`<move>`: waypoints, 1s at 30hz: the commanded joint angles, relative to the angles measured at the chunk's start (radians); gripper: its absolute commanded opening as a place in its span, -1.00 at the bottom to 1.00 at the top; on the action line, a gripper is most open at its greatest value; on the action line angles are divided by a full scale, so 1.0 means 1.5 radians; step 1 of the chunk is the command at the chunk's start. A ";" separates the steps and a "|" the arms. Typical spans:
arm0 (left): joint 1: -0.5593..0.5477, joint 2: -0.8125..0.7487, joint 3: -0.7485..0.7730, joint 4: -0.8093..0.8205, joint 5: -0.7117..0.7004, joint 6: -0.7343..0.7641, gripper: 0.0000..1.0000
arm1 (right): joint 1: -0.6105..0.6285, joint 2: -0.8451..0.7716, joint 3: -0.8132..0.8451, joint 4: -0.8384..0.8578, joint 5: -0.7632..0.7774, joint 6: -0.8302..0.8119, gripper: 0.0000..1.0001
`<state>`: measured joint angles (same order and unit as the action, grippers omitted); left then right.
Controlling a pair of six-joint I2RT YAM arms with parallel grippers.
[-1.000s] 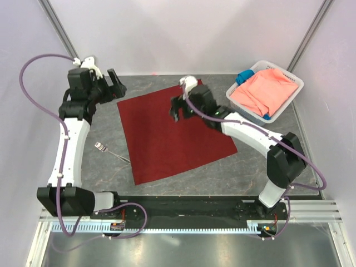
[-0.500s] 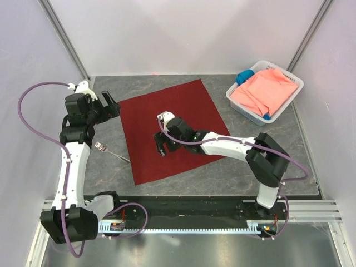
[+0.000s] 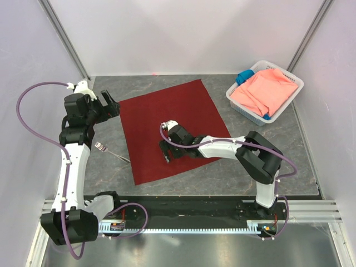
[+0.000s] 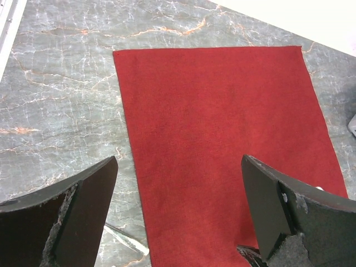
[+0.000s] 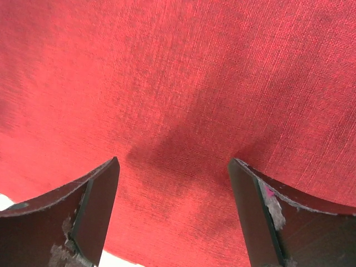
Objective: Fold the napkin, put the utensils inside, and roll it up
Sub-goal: Flatten the napkin out, then fold the napkin
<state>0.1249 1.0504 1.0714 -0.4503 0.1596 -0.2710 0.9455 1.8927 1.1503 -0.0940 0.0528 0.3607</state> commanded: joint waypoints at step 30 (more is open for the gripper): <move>-0.001 -0.011 0.005 0.022 -0.006 0.009 1.00 | 0.129 -0.127 -0.006 -0.106 0.052 -0.058 0.56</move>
<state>0.1249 1.0496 1.0714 -0.4492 0.1596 -0.2710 1.0210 1.7081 1.0676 -0.2375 0.1112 0.3042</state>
